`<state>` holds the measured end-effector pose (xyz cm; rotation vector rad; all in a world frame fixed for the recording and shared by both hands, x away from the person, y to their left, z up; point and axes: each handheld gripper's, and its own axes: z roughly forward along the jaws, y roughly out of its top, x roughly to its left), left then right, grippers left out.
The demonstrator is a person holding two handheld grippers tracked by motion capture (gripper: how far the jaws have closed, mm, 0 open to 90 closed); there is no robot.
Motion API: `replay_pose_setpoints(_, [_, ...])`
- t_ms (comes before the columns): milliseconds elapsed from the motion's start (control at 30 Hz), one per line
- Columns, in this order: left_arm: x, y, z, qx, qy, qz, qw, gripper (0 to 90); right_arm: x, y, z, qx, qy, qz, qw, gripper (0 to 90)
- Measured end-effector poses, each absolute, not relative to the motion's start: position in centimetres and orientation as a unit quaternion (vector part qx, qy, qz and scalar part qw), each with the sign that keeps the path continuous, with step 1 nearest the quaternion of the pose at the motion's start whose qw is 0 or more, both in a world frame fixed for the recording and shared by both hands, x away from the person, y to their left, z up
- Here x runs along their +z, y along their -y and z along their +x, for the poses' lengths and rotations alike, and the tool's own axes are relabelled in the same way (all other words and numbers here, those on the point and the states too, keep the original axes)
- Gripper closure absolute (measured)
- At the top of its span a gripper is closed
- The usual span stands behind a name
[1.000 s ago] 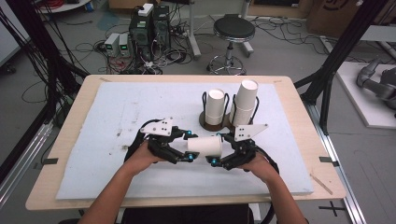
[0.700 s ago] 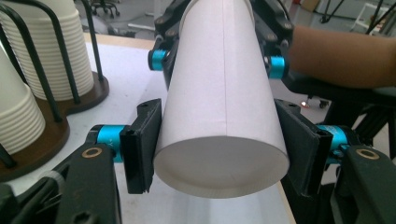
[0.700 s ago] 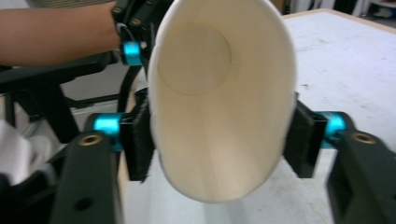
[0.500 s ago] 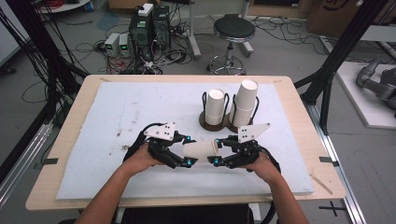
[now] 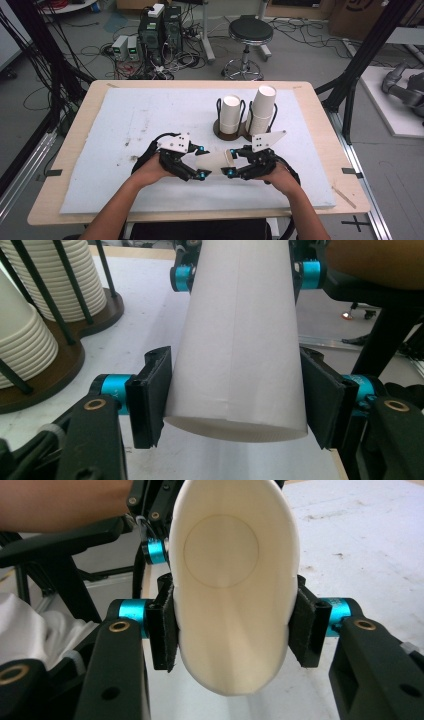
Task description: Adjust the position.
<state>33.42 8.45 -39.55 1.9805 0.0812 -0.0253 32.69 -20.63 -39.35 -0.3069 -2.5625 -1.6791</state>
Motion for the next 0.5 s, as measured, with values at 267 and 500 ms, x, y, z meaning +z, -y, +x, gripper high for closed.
replay_pose_setpoints(267, [-39.77, -8.97, 33.76, -0.023, -0.056, 0.803, 0.593, 36.4, -39.57, 20.35, 32.67, -0.574, 0.807, -0.136, 0.004, 20.9])
replay_pose_setpoints(500, [-39.59, -9.09, 33.84, -0.031, -0.065, 0.769, 0.635, 36.4, -39.1, 20.41, 32.39, -0.615, 0.776, -0.143, -0.018, 20.4])
